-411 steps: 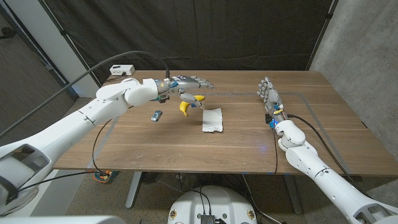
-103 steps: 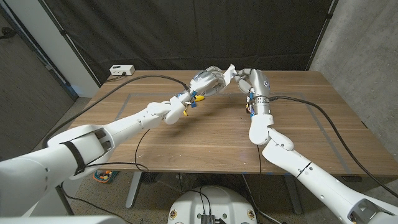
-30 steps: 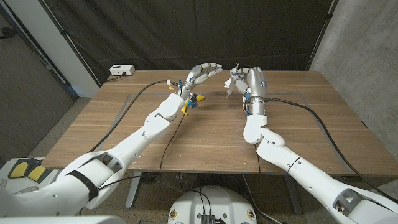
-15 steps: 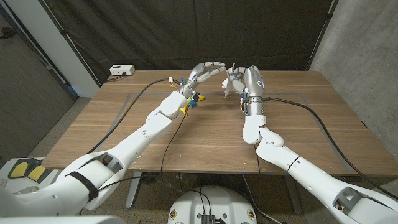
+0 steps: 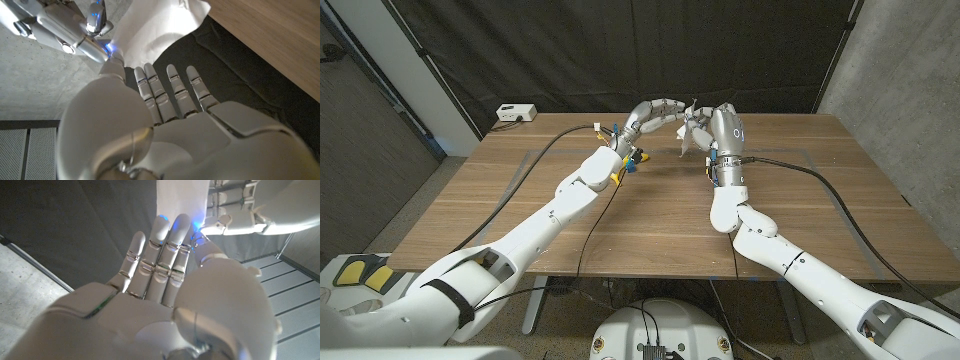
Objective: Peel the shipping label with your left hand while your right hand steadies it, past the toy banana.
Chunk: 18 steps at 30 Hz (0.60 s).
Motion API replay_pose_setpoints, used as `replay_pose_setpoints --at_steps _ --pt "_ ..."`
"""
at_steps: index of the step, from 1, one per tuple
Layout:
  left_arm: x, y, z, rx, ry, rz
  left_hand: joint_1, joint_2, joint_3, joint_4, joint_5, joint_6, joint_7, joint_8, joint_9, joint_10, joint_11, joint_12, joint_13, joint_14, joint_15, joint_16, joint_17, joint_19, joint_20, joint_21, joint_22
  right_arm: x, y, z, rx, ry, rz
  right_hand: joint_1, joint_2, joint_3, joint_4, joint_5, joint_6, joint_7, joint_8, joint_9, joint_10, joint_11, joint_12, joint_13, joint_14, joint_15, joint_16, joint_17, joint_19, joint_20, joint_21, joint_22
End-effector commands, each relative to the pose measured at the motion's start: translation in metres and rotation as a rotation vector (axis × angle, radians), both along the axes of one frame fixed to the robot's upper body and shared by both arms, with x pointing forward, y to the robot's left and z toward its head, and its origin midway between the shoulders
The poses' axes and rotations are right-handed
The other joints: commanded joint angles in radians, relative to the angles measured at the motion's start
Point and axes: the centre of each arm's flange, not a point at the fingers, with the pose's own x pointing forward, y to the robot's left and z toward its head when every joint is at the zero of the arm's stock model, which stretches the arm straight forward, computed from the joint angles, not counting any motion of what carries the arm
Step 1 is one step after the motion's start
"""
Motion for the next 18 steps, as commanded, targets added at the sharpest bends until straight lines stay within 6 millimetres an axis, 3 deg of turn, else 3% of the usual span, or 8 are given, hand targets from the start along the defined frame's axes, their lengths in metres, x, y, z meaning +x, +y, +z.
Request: replay_pose_setpoints --at_steps 1,3,7,8,9,12,14,18 --pt "-0.0055 -0.0046 -0.0001 -0.016 0.011 -0.003 -0.003 0.039 0.023 0.007 -0.028 0.088 0.003 0.015 -0.009 0.07 -0.003 0.037 0.005 0.043 -0.123 0.009 0.01 -0.007 0.0 0.024 0.008 -0.0063 -0.0001 -0.0021 0.001 -0.029 0.007 -0.002 -0.001 0.016 0.001 0.006 0.01 -0.001 0.006 0.005 0.012 -0.006 -0.003 0.0 0.006 -0.079 -0.007 0.005 -0.006 -0.017 0.008 -0.001" --pt "-0.0055 -0.0053 -0.0002 -0.015 0.017 -0.003 -0.006 0.047 0.029 0.009 -0.045 0.139 0.001 0.018 -0.014 0.117 0.003 0.064 0.008 0.069 -0.127 0.01 0.01 -0.011 0.005 0.036 0.01 -0.0075 -0.0003 -0.0021 -0.001 -0.032 0.008 -0.004 -0.001 0.02 0.001 0.006 0.009 -0.003 0.005 0.006 0.011 -0.005 -0.004 0.001 0.008 -0.079 -0.007 0.008 -0.006 -0.017 0.011 -0.004" --pt "-0.0066 -0.0075 0.0005 -0.001 0.018 -0.003 -0.009 0.057 0.034 0.012 -0.055 0.165 0.013 0.014 -0.017 0.138 0.006 0.079 0.012 0.09 -0.125 0.013 0.013 -0.008 0.02 0.046 0.011 -0.0089 -0.0003 -0.0026 0.003 -0.038 0.006 -0.007 -0.002 0.026 0.001 0.006 0.011 -0.001 0.005 0.007 0.011 -0.005 -0.005 0.003 0.006 -0.079 -0.01 0.011 -0.009 -0.018 0.015 -0.007" --pt "-0.0072 -0.0083 0.0012 0.014 0.016 -0.003 -0.043 0.024 0.012 0.021 -0.063 0.16 0.013 0.0 -0.018 0.125 0.006 0.082 0.016 0.092 -0.126 0.01 0.015 -0.012 0.02 0.051 0.012 -0.009 -0.0003 -0.0026 0.005 -0.037 0.004 -0.007 -0.003 0.028 0.0 0.006 0.012 -0.002 0.005 0.008 0.011 -0.005 -0.005 0.004 0.008 -0.08 -0.012 0.01 -0.01 -0.018 0.017 -0.008" --pt "-0.0076 -0.0092 0.0013 0.023 0.01 -0.009 -0.095 -0.02 -0.025 0.037 -0.062 0.119 0.016 -0.036 -0.017 0.084 0.012 0.08 0.025 0.072 -0.114 -0.002 0.021 -0.022 0.034 0.057 0.013 -0.0087 -0.0003 -0.0027 0.005 -0.035 0.001 -0.007 -0.004 0.03 0.0 0.006 0.014 -0.002 0.005 0.008 0.012 -0.006 -0.007 0.002 0.009 -0.08 -0.011 0.012 -0.009 -0.018 0.018 -0.009" --pt "-0.0089 -0.0111 0.0016 0.052 0.009 -0.04 -0.194 -0.083 -0.095 0.075 -0.035 0.041 0.044 -0.104 -0.011 -0.02 0.035 0.071 0.045 0.008 -0.078 -0.026 0.042 -0.074 0.051 0.059 0.016 -0.0066 -0.0004 -0.0029 0.009 -0.027 0.002 -0.008 -0.004 0.034 0.0 0.005 0.01 -0.002 0.003 0.009 0.012 -0.005 -0.007 0.004 0.012 -0.08 -0.012 0.013 -0.011 -0.018 0.022 -0.012" --pt "-0.0092 -0.0113 0.0013 0.053 0.014 -0.057 -0.216 -0.085 -0.107 0.087 -0.027 0.022 0.054 -0.12 -0.009 -0.04 0.037 0.071 0.05 -0.003 -0.074 -0.027 0.048 -0.089 0.05 0.06 0.018 -0.0057 -0.0002 -0.0027 0.01 -0.024 0.002 -0.01 -0.006 0.037 0.0 0.005 0.011 -0.002 0.002 0.009 0.012 -0.005 -0.008 0.005 0.012 -0.08 -0.015 0.012 -0.011 -0.018 0.024 -0.014" --pt "-0.0088 -0.0097 0.0009 0.071 0.023 -0.085 -0.245 -0.049 -0.109 0.113 -0.008 -0.038 0.064 -0.154 -0.004 -0.09 0.058 0.059 0.051 -0.03 -0.056 -0.029 0.061 -0.115 0.063 0.065 0.025 -0.004 -0.0001 -0.0023 0.007 -0.02 -0.005 -0.012 -0.009 0.043 -0.001 0.004 0.012 -0.002 0.0 0.009 0.013 -0.006 -0.01 0.006 0.014 -0.08 -0.014 0.017 -0.013 -0.018 0.029 -0.019"
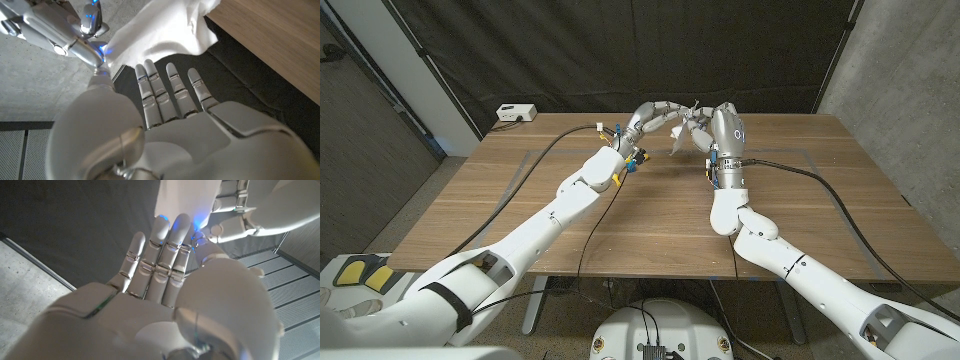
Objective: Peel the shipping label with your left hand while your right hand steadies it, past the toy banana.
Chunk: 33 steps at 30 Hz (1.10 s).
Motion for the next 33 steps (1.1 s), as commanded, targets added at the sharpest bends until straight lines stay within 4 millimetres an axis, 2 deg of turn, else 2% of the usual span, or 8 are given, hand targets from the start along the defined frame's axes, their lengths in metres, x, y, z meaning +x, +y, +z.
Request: replay_pose_setpoints --at_steps 1,6,8,14,22,24,28,33 --pt "-0.0024 -0.0014 0.0007 0.05 0.013 -0.067 -0.014 0.028 0.003 0.021 0.017 -0.048 0.006 -0.026 0.006 -0.042 0.016 -0.016 -0.001 -0.029 -0.053 -0.008 0.012 -0.025 0.015 0.01 0.007 0.0032 0.0 0.0 0.001 0.01 -0.01 0.003 0.008 0.011 0.0 0.004 0.008 0.001 -0.001 0.004 0.006 -0.002 -0.002 0.005 0.004 -0.074 -0.004 0.007 -0.006 -0.019 0.012 -0.001" --pt "-0.0063 -0.0011 0.0026 0.047 0.001 -0.039 0.0 0.02 0.0 0.012 0.024 -0.055 -0.006 -0.027 0.01 -0.053 0.001 -0.023 -0.007 -0.039 -0.054 -0.009 0.014 -0.035 0.042 0.015 0.011 0.004 0.0022 0.0007 -0.009 0.006 -0.005 0.001 0.006 0.016 -0.001 0.004 0.008 0.0 -0.002 0.005 0.006 -0.002 -0.004 0.005 0.003 -0.075 -0.007 0.007 -0.007 -0.019 0.015 -0.006" --pt "-0.0086 -0.0013 0.0044 0.028 -0.013 -0.004 0.08 0.03 0.021 -0.026 0.039 0.007 -0.028 0.006 0.02 -0.02 -0.015 -0.007 -0.004 -0.012 -0.071 0.002 0.017 -0.013 0.042 0.04 0.018 0.0034 0.0034 0.0014 -0.011 -0.003 -0.001 0.0 0.005 0.02 -0.001 0.003 0.009 0.002 -0.003 0.006 0.006 -0.002 -0.006 0.005 0.003 -0.075 -0.01 0.005 -0.009 -0.019 0.018 -0.009" --pt "-0.008 -0.0008 0.0047 -0.023 -0.007 0.01 0.226 0.122 0.098 -0.084 0.018 0.184 -0.059 0.066 0.008 0.125 -0.045 0.043 -0.017 0.087 -0.116 0.025 0.033 0.05 0.025 0.123 0.039 0.0033 0.0035 0.0015 -0.006 -0.006 0.002 -0.003 0.002 0.026 -0.001 0.002 0.011 0.001 -0.005 0.006 0.007 -0.002 -0.008 0.007 0.005 -0.075 -0.011 0.009 -0.012 -0.02 0.023 -0.015" --pt "-0.0066 0.0023 0.0047 -0.076 -0.021 0.045 0.274 0.163 0.141 -0.107 -0.033 0.3 -0.045 0.085 0.0 0.237 -0.041 0.099 -0.008 0.177 -0.146 0.036 0.038 0.078 0.013 0.179 0.048 0.0055 0.0039 0.0027 -0.002 -0.009 0.005 -0.006 0.0 0.032 -0.001 0.0 0.011 0.0 -0.007 0.007 0.008 -0.002 -0.013 0.005 0.007 -0.075 -0.011 0.011 -0.016 -0.022 0.029 -0.023" --pt "-0.0061 0.0037 0.004 -0.053 -0.026 0.058 0.248 0.138 0.126 -0.1 -0.044 0.286 -0.042 0.074 -0.001 0.227 -0.038 0.099 -0.004 0.191 -0.149 0.035 0.039 0.074 0.002 0.189 0.05 0.0061 0.0037 0.0033 0.001 -0.007 0.01 -0.007 0.0 0.035 -0.001 0.0 0.011 0.0 -0.007 0.009 0.01 -0.002 -0.014 0.005 0.005 -0.075 -0.015 0.009 -0.016 -0.022 0.032 -0.025" --pt "-0.0057 0.0066 0.0024 -0.032 -0.039 0.096 0.196 0.101 0.1 -0.084 -0.042 0.154 -0.029 0.005 0.002 0.115 -0.036 0.061 0.001 0.152 -0.13 0.011 0.051 0.025 0.002 0.209 0.061 0.0075 0.0014 0.0047 0.006 -0.006 0.014 -0.009 -0.002 0.037 -0.001 -0.002 0.012 0.0 -0.009 0.008 0.01 -0.002 -0.015 0.008 0.008 -0.075 -0.014 0.009 -0.018 -0.023 0.035 -0.029" --pt "-0.0068 0.0079 0.0029 -0.007 -0.055 0.13 0.171 0.083 0.085 -0.076 -0.039 0.116 -0.03 -0.012 0.005 0.085 -0.033 0.05 0.005 0.13 -0.119 0.004 0.057 0.006 0.009 0.216 0.065 0.0083 0.001 0.0063 0.009 -0.012 0.02 -0.01 -0.002 0.041 -0.001 -0.003 0.013 -0.001 -0.011 0.009 0.011 -0.002 -0.017 0.009 0.009 -0.075 -0.014 0.011 -0.019 -0.024 0.041 -0.034"
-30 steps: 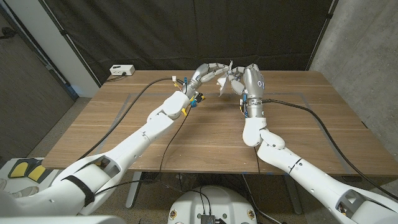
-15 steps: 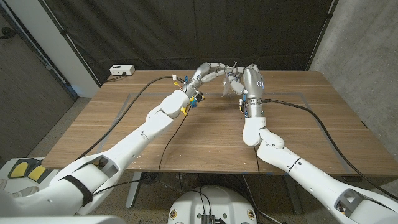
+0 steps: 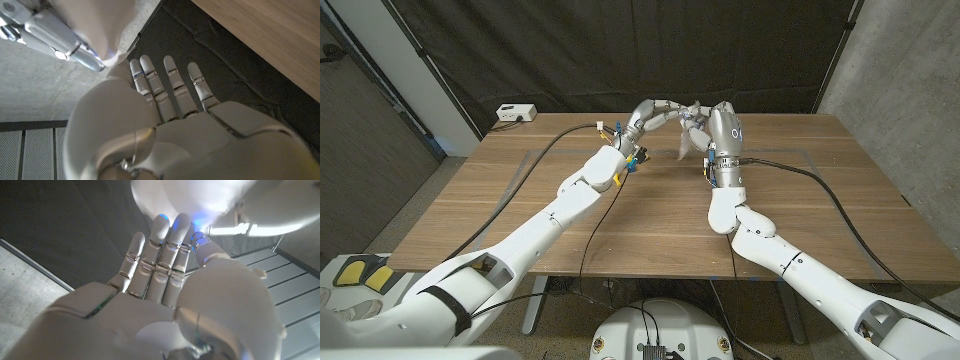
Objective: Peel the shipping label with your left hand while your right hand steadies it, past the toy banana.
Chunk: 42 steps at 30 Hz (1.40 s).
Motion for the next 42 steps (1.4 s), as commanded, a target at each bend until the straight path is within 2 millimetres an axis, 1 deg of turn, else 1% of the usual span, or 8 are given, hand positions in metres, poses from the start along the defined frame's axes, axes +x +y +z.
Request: replay_pose_setpoints --at_steps 1,8,13,19,22,28,36,42 --pt "-0.0021 0.0035 0.0006 0.035 -0.03 0.069 -0.04 -0.026 -0.015 0.005 0.0 -0.027 0.001 -0.011 0.005 -0.019 0.002 -0.007 0.004 -0.016 -0.106 -0.003 0.006 -0.019 0.005 0.01 0.005 0.0042 -0.0031 0.0026 0.013 0.001 0.003 0.011 -0.003 0.01 0.0 0.001 0.011 0.001 -0.005 0.002 0.008 -0.004 -0.003 0.003 0.004 -0.075 0.002 0.004 -0.005 -0.026 0.007 -0.002" --pt "-0.0001 0.0004 0.0035 0.056 -0.015 0.034 -0.054 -0.035 -0.024 0.01 0.005 0.014 -0.005 0.004 0.008 -0.015 0.0 -0.004 0.008 -0.022 -0.101 -0.002 0.013 -0.029 0.011 0.019 0.009 0.0067 -0.003 0.0029 0.012 0.006 -0.001 0.009 -0.005 0.014 -0.001 0.0 0.01 0.001 -0.006 0.004 0.008 -0.005 -0.004 0.007 0.004 -0.075 0.001 0.003 -0.006 -0.027 0.014 -0.009" --pt "0.0012 -0.0008 0.0059 0.041 0.016 -0.016 0.038 0.026 0.032 -0.029 0.008 0.197 -0.016 0.058 0.004 0.091 -0.004 0.043 0.013 0.005 -0.126 0.013 0.034 -0.016 0.006 0.064 0.014 0.0072 -0.0032 0.0028 0.015 0.0 0.006 0.008 -0.004 0.017 0.0 -0.002 0.01 0.001 -0.008 0.005 0.01 -0.004 -0.007 0.006 0.001 -0.075 -0.004 -0.002 -0.008 -0.027 0.019 -0.013" --pt "0.0033 -0.0011 0.0068 0.027 0.051 -0.069 0.091 0.085 0.082 -0.049 -0.015 0.326 0.029 0.08 -0.001 0.188 0.011 0.108 0.038 0.062 -0.149 0.038 0.063 -0.013 0.0 0.095 0.011 0.0084 -0.0029 0.004 0.014 -0.002 0.007 0.005 -0.006 0.021 0.0 -0.003 0.011 0.002 -0.011 0.005 0.01 -0.003 -0.009 0.01 0.002 -0.076 -0.002 0.0 -0.009 -0.027 0.023 -0.02" --pt "0.0031 -0.001 0.0072 0.02 0.053 -0.072 0.12 0.106 0.099 -0.062 -0.015 0.332 0.084 0.082 0.015 0.163 0.037 0.124 0.065 0.06 -0.153 0.049 0.093 -0.012 -0.003 0.103 0.001 0.0094 -0.0026 0.0046 0.014 -0.004 0.009 0.004 -0.007 0.022 0.0 -0.004 0.013 0.002 -0.012 0.004 0.01 -0.003 -0.01 0.01 0.002 -0.076 -0.003 0.0 -0.009 -0.028 0.025 -0.023" --pt "0.001 0.0 0.0079 0.04 0.045 -0.044 0.146 0.141 0.131 -0.061 -0.005 0.274 0.101 0.097 0.073 0.073 0.061 0.166 0.151 0.028 -0.152 0.034 0.127 -0.023 -0.013 0.134 0.004 0.0109 -0.0034 0.0045 0.028 -0.018 0.012 0.003 -0.007 0.025 -0.001 -0.006 0.012 0.002 -0.014 0.006 0.013 -0.004 -0.015 0.007 0.002 -0.075 -0.002 -0.001 -0.011 -0.028 0.031 -0.029" --pt "-0.0023 0.0017 0.004 0.028 0.005 0.032 0.095 0.156 0.176 0.001 0.039 0.116 0.073 0.229 0.28 -0.087 0.042 0.273 0.382 -0.044 -0.148 0.0 0.186 -0.07 -0.046 0.252 0.038 0.0121 -0.0054 0.0031 0.053 -0.043 0.012 0.001 -0.006 0.029 0.0 -0.009 0.012 0.001 -0.016 0.01 0.012 -0.002 -0.019 0.014 0.003 -0.075 -0.001 -0.002 -0.015 -0.028 0.04 -0.039" --pt "-0.004 0.0029 0.001 -0.001 -0.005 0.068 0.068 0.104 0.212 0.01 0.127 0.101 0.051 0.359 0.419 -0.058 0.009 0.311 0.465 -0.01 -0.159 0.006 0.198 -0.036 -0.084 0.263 0.009 0.0124 -0.0074 0.0021 0.071 -0.061 0.011 0.0 -0.008 0.031 -0.001 -0.01 0.013 0.001 -0.018 0.01 0.016 -0.001 -0.02 0.014 0.003 -0.076 0.001 -0.001 -0.016 -0.028 0.044 -0.045"
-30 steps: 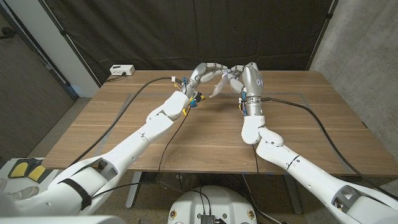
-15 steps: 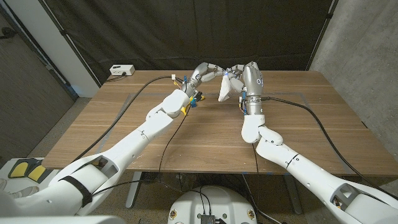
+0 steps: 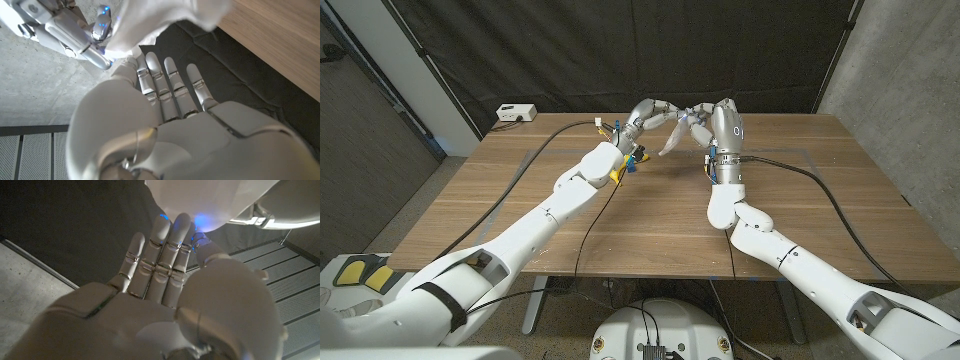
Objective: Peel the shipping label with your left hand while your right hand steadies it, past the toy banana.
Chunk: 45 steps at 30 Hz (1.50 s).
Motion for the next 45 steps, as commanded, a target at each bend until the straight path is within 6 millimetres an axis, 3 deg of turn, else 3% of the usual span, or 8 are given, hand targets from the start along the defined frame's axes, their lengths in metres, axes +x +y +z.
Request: replay_pose_setpoints --at_steps 1,14,17,28,45 --pt "-0.004 0.003 -0.005 -0.029 -0.033 0.074 0.001 -0.003 0.062 0.031 0.04 -0.002 -0.01 0.148 0.158 0.009 -0.053 0.018 0.037 0.03 -0.161 0.003 0.004 0.021 -0.012 -0.001 -0.018 0.001 -0.003 -0.002 0.029 -0.033 -0.003 0.005 0.003 0.008 -0.002 -0.002 0.005 0.0 -0.002 0.006 0.007 -0.002 -0.002 0.007 0.003 -0.076 0.0 0.001 -0.006 -0.027 0.009 -0.004" --pt "-0.01 0.008 -0.014 -0.095 -0.043 0.068 -0.036 -0.029 0.125 0.061 0.092 0.002 -0.02 0.243 0.254 0.046 -0.072 0.019 0.064 0.061 -0.162 -0.002 -0.005 0.048 -0.018 -0.034 -0.06 0.003 -0.009 -0.01 0.15 -0.075 -0.041 0.003 0.006 0.014 -0.001 -0.005 0.006 0.002 -0.008 0.009 0.011 -0.006 -0.009 0.01 0.005 -0.076 0.002 -0.001 -0.009 -0.027 0.022 -0.019" --pt "-0.012 0.011 -0.016 -0.107 -0.046 0.075 -0.047 -0.041 0.147 0.069 0.109 0.024 -0.002 0.277 0.278 0.048 -0.074 0.013 0.071 0.064 -0.162 -0.007 -0.009 0.047 -0.022 -0.029 -0.064 0.004 -0.01 -0.013 0.205 -0.087 -0.051 0.0 0.009 0.013 0.001 -0.006 0.004 0.003 -0.008 0.013 0.01 -0.009 -0.01 0.012 0.005 -0.076 0.004 -0.002 -0.008 -0.028 0.026 -0.023" --pt "-0.015 0.018 -0.02 -0.137 -0.079 0.097 -0.061 -0.059 0.182 0.079 0.134 0.026 0.004 0.286 0.265 0.054 -0.077 0.007 0.086 0.071 -0.162 -0.01 -0.012 0.05 -0.029 -0.015 -0.069 0.006 -0.013 -0.018 0.282 -0.112 -0.073 -0.002 0.01 0.01 0.0 -0.007 0.001 0.004 -0.013 0.018 0.012 -0.012 -0.015 0.014 0.006 -0.076 0.009 -0.003 -0.009 -0.028 0.034 -0.031" --pt "-0.015 0.026 -0.022 -0.178 -0.094 0.097 -0.082 -0.094 0.25 0.093 0.164 0.036 -0.01 0.309 0.245 0.069 -0.081 -0.014 0.095 0.081 -0.163 -0.012 -0.012 0.043 -0.032 0.013 -0.078 0.011 -0.01 -0.022 0.372 -0.106 -0.09 -0.003 0.015 0.007 -0.001 -0.009 -0.002 0.004 -0.018 0.023 0.009 -0.013 -0.023 0.014 0.004 -0.076 0.013 -0.005 -0.012 -0.026 0.042 -0.038"
